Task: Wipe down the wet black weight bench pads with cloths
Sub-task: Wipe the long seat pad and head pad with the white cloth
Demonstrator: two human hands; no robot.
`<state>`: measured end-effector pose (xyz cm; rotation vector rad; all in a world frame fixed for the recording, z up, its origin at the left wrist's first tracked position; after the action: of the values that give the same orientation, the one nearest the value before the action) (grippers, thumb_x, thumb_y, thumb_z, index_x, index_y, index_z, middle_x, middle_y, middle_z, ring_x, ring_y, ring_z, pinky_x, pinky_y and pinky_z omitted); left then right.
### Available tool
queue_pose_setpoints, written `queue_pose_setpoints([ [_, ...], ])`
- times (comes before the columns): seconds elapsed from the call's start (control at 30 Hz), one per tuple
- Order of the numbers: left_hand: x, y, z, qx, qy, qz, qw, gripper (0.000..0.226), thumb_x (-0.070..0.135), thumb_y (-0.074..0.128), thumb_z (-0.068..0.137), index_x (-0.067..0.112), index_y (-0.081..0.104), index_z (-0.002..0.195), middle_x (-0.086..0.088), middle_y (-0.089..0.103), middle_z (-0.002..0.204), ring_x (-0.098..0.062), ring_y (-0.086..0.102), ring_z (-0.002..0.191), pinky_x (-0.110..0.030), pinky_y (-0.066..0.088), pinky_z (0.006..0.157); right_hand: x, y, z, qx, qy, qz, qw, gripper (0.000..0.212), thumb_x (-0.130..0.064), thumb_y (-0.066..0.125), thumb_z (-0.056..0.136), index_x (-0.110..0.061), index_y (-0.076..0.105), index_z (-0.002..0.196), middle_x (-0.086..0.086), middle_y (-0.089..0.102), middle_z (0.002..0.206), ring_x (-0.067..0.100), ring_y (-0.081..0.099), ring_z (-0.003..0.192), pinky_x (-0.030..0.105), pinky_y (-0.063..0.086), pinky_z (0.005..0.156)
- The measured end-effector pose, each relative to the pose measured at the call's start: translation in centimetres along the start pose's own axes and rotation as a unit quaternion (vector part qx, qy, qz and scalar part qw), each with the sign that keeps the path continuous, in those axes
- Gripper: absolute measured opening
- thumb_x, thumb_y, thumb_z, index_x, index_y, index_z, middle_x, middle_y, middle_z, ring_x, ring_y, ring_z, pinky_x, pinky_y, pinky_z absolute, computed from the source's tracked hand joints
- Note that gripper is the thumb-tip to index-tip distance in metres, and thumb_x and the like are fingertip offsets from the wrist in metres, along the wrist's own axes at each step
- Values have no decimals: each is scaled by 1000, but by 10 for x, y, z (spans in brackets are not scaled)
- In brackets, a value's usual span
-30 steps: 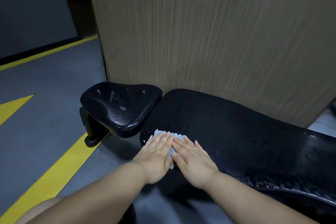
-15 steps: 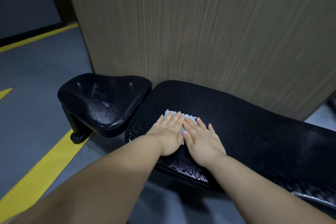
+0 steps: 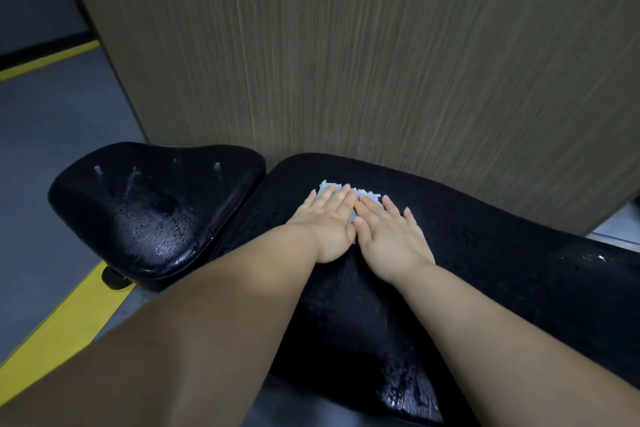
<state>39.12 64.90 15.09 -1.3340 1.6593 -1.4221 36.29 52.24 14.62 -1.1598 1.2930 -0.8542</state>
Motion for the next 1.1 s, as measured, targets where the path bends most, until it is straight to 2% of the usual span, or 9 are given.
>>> queue_pose_setpoints([
  [0.73,-6,-28,109,26,2,18,1000,56,39,11,105,20,-1,156,7,-6,164,-16,-14,149,-41,-8,121,38,-14,97,19,64,4,998,49,-37,11,103,-37,13,152,-19,11,159,15,3,148,41,0,120],
  [1.0,-5,-26,95,14,6,2,1000,57,42,12,105,22,-4,156,7,-9,163,-17,-16,149,-39,-9,121,48,-23,94,-25,32,84,996,46,-37,14,105,-37,20,151,-20,15,157,9,2,147,38,-7,117],
  [1.1,-3,-22,74,3,13,4,1000,57,41,15,105,22,-7,155,8,-13,162,-15,-18,148,-39,-10,120,48,-22,76,-36,11,62,997,46,-37,16,105,-39,19,151,-21,12,157,8,-1,147,37,-8,117],
])
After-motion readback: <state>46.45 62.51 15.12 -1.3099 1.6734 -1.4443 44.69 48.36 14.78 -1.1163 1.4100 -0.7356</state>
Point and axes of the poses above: each hand's wrist, its own z-axis towards the middle knuckle, its own y-axis out of the palm, x = y × z, the point moved 2 cm from there along z, towards the middle knuckle
